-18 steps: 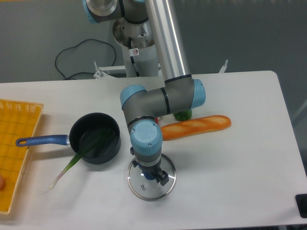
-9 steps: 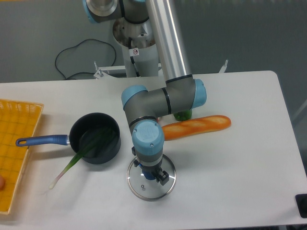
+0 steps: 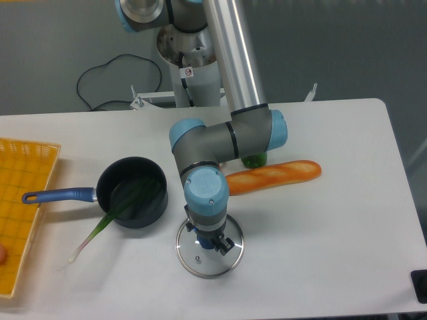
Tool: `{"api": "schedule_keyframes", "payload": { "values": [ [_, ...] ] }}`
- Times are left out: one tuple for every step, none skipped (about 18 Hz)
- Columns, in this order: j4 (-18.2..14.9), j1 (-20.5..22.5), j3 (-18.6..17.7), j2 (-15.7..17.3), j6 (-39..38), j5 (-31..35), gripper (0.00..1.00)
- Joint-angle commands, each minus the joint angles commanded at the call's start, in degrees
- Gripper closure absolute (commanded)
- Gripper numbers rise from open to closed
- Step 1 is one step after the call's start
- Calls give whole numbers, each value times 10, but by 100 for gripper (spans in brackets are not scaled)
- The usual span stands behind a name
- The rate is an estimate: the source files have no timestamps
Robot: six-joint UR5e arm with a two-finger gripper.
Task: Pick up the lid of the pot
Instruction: 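Close the gripper around the blue knob of the lid, then lift the glass lid up off the table by its knob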
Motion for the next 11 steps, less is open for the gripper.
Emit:
{"api": "schedule_keyframes", "payload": {
  "values": [
    [0,0,0,0,0,0,60],
    [0,0,0,1,0,0,61],
    [0,0,0,1,0,0,62],
    [0,1,1,2,0,0,63],
    [0,2,1,3,0,0,63],
    [0,2,1,5,1,-1,63],
    [0,2,1,7,1,-3,63],
    [-1,3,1,9,1,-4,63],
    [-1,5,1,13,1,-4,63],
    [-3,6,0,17,1,-4,63],
    [-4,6,1,19,2,-4,63]
  ]
}}
